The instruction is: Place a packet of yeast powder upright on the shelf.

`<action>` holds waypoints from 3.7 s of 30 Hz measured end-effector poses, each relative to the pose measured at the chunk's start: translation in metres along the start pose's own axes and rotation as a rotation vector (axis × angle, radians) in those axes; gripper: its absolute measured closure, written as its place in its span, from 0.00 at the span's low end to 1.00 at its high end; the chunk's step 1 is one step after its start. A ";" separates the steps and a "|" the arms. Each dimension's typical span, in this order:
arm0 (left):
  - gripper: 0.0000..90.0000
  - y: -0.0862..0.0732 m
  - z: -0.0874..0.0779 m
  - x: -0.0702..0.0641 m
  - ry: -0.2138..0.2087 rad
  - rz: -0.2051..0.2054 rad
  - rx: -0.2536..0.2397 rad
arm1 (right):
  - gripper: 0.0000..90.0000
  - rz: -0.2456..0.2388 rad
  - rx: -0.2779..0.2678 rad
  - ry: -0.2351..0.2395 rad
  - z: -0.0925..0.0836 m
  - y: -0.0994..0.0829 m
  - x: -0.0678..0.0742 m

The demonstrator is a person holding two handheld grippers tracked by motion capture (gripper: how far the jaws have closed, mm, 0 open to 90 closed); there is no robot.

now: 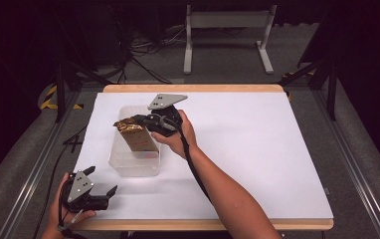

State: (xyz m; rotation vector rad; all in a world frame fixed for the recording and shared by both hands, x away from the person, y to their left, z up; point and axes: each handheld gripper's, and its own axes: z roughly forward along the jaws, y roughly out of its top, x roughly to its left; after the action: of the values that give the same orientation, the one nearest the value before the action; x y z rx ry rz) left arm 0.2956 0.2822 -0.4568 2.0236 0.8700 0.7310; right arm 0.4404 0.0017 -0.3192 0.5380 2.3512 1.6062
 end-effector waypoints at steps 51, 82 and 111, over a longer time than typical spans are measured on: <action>0.05 0.001 0.001 0.002 -0.009 -0.017 -0.014 | 0.81 -0.091 0.085 -0.102 -0.030 -0.014 -0.007; 0.05 0.001 0.000 0.001 -0.002 -0.003 -0.003 | 0.50 -0.093 0.130 -0.210 -0.066 -0.017 -0.010; 0.05 0.001 0.001 0.001 0.001 -0.001 -0.001 | 0.32 -0.176 0.267 -0.378 -0.125 -0.038 -0.020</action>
State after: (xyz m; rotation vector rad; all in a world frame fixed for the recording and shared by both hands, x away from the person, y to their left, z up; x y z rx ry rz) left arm 0.2969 0.2818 -0.4558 2.0217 0.8705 0.7319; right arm 0.4029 -0.1242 -0.3091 0.6062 2.2570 1.0184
